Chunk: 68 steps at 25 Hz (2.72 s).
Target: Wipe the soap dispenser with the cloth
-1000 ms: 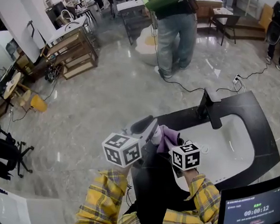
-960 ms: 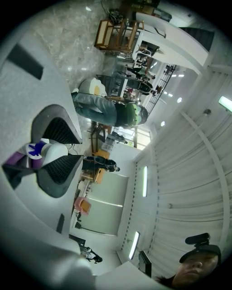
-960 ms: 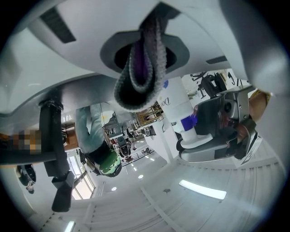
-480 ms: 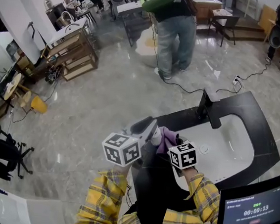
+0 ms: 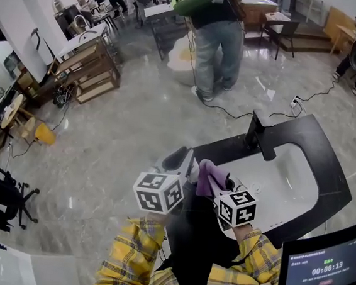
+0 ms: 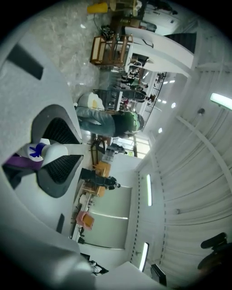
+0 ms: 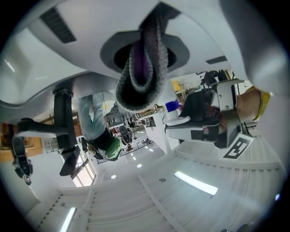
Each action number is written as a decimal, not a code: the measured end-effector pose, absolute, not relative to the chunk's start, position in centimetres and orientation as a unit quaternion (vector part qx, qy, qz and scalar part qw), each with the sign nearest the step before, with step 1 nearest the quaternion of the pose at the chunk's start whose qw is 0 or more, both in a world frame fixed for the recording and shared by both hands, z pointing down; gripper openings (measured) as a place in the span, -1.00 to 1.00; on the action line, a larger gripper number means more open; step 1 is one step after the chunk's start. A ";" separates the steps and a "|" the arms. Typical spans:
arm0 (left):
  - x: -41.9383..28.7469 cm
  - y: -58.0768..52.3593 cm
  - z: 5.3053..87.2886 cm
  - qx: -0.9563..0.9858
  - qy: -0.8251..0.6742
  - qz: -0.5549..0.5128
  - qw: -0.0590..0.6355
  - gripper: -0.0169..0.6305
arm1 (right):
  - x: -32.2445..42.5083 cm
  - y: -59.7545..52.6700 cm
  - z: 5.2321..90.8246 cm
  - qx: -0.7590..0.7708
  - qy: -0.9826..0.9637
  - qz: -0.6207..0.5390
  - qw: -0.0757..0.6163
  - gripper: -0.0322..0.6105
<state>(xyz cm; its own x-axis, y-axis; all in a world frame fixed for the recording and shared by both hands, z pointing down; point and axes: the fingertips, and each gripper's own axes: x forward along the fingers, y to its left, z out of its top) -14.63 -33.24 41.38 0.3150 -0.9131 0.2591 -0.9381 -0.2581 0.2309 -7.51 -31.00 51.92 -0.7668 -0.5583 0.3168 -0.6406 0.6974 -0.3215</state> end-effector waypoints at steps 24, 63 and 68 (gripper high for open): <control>-12.8 -30.9 39.7 0.933 -0.319 0.021 0.163 -0.38 | -5.5 -27.9 49.9 0.335 -0.918 0.195 0.079 -0.77; -11.0 -32.1 45.5 0.932 -0.290 0.165 0.141 -0.52 | -5.0 -27.6 50.3 0.358 -0.907 0.209 0.077 -0.77; -11.4 -31.9 45.5 0.896 -0.381 0.152 0.168 -0.52 | -5.9 -27.6 49.7 0.361 -0.905 0.218 0.055 -0.77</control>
<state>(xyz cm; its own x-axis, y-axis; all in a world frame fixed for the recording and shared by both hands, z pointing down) -11.39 -31.87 45.46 0.6630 -0.6319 0.4015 -0.7345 -0.6527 0.1857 -5.93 -27.64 49.75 -0.7335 -0.6293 0.2568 -0.6773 0.6447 -0.3544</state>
